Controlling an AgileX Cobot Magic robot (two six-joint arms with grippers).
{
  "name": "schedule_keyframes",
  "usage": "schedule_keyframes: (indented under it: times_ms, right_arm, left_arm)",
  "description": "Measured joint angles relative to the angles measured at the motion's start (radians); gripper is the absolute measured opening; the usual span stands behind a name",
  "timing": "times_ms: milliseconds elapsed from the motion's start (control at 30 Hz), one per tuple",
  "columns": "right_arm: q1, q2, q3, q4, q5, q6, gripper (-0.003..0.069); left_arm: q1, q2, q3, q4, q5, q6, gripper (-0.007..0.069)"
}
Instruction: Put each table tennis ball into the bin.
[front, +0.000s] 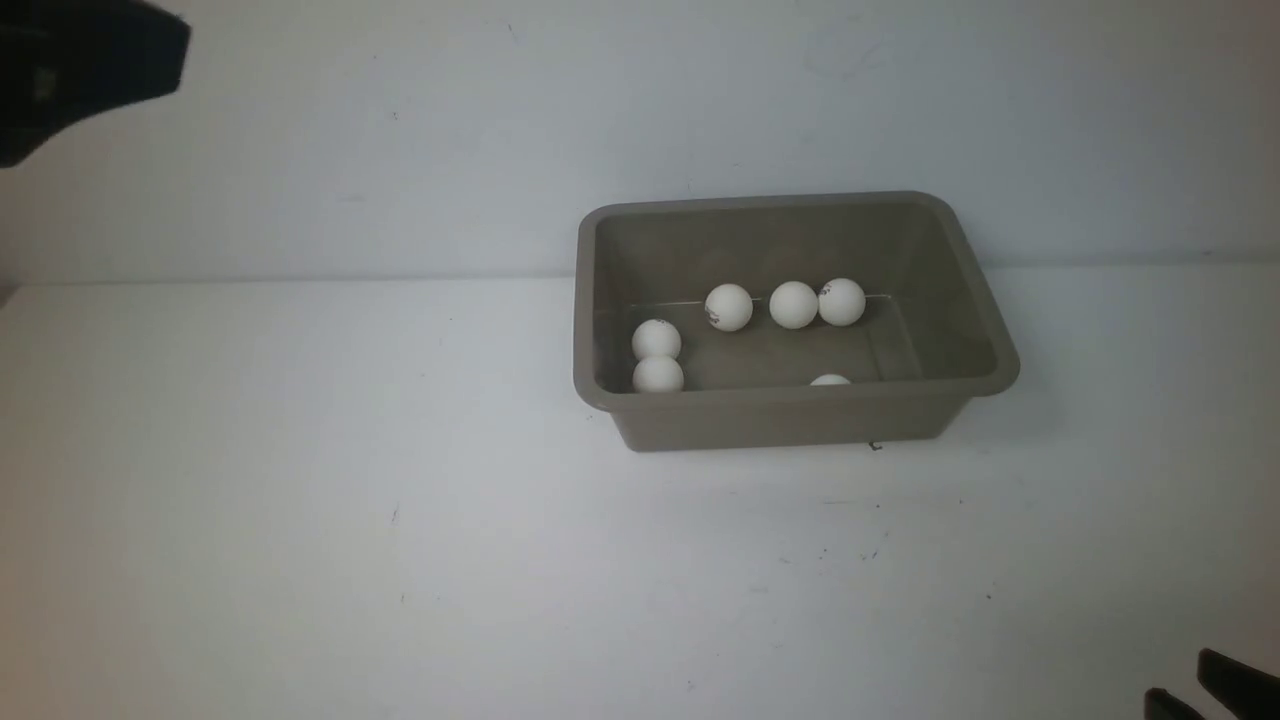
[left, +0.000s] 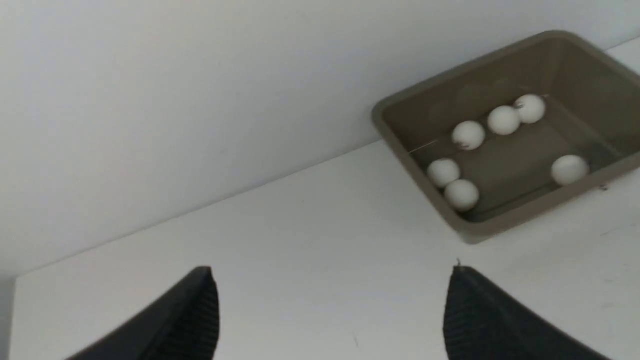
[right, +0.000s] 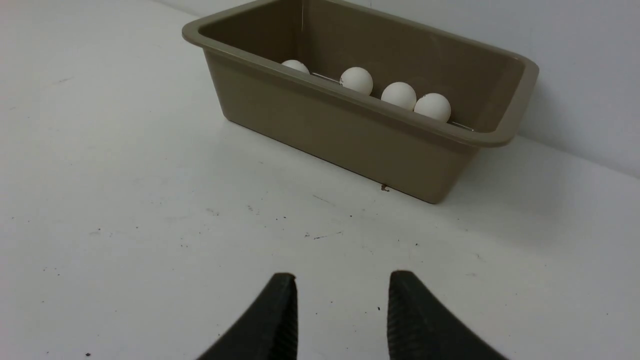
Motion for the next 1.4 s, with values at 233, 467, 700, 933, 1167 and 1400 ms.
schedule_keyframes:
  times_ms: [233, 467, 700, 933, 1167, 1400]
  right_arm:
    - [0.0, 0.0, 0.0, 0.0, 0.0, 0.0, 0.0243]
    - [0.0, 0.0, 0.0, 0.0, 0.0, 0.0, 0.0243]
    - [0.0, 0.0, 0.0, 0.0, 0.0, 0.0, 0.0243]
    - [0.0, 0.0, 0.0, 0.0, 0.0, 0.0, 0.0243]
    - [0.0, 0.0, 0.0, 0.0, 0.0, 0.0, 0.0243]
    - [0.0, 0.0, 0.0, 0.0, 0.0, 0.0, 0.0243]
  left_arm:
    - [0.0, -0.121, 0.345, 0.044, -0.18, -0.09, 0.0545]
    - [0.0, -0.293, 0.62, 0.044, -0.254, -0.134, 0.0545]
    - [0.0, -0.422, 0.869, 0.045, -0.457, -0.165, 0.0545]
    - [0.026, -0.441, 1.053, 0.051, -0.685, -0.165, 0.0545]
    - [0.034, -0.46, 1.157, 0.044, -0.802, -0.178, 0.0545]
    - [0.08, -0.534, 1.221, 0.029, -0.838, -0.178, 0.0545]
